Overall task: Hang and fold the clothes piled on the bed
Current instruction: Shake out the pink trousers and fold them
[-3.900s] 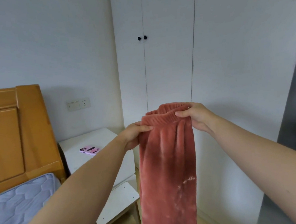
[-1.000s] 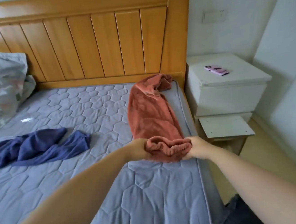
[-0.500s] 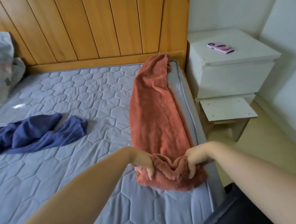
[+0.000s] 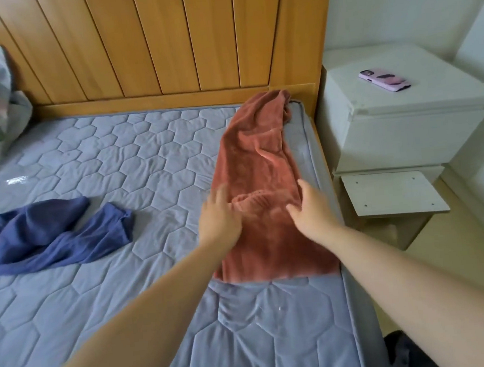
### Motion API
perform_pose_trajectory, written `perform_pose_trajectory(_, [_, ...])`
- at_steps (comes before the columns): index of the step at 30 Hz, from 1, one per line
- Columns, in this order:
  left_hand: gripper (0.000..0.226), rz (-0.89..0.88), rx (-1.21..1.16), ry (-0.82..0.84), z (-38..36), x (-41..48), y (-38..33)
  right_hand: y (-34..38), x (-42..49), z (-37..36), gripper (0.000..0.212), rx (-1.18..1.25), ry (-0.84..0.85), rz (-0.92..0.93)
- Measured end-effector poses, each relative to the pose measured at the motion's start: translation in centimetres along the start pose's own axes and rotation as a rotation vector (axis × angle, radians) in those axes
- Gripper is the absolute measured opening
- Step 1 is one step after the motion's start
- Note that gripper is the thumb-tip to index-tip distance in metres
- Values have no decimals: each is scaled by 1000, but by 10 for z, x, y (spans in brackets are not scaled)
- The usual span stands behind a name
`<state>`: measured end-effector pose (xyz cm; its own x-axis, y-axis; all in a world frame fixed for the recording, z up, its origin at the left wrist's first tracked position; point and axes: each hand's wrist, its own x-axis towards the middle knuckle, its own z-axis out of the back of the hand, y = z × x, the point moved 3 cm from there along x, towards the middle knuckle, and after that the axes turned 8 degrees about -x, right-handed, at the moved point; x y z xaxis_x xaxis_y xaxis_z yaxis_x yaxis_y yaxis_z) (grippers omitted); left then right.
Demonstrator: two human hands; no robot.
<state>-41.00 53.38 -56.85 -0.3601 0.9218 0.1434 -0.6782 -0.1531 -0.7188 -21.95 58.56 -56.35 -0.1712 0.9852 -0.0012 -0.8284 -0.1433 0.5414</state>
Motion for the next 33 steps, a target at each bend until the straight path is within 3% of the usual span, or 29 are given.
perform_pose_trajectory(3, [56,-222,356,223,-35,-8,3,1,-6,-36,56,-268,64,198])
perform_pose_trajectory(7, [58,-174,496,376,-66,-13,33,-15,-11,-63,56,-552,204,259])
perform_pose_trajectory(14, [62,-119,491,339,-91,-13,53,-37,-1,-84,59,-605,250,238])
perform_pose_trajectory(19, [63,-169,538,345,-83,-16,49,-51,-35,-81,71,-400,60,349])
perform_pose_trajectory(23, [63,-394,608,209,-68,-25,30,-62,-46,-65,98,-383,319,393])
perform_pose_trajectory(26, [47,-701,596,117,-57,-40,16,-59,-50,-52,109,-483,339,469])
perform_pose_trajectory(28, [65,-767,610,215,-52,-56,18,-54,-59,-51,110,-523,263,532])
perform_pose_trajectory(30, [87,-694,699,358,-50,-69,32,-49,-68,-54,106,-581,226,578])
perform_pose_trajectory(33, [100,-588,786,453,-55,-73,50,-48,-73,-62,101,-697,244,546])
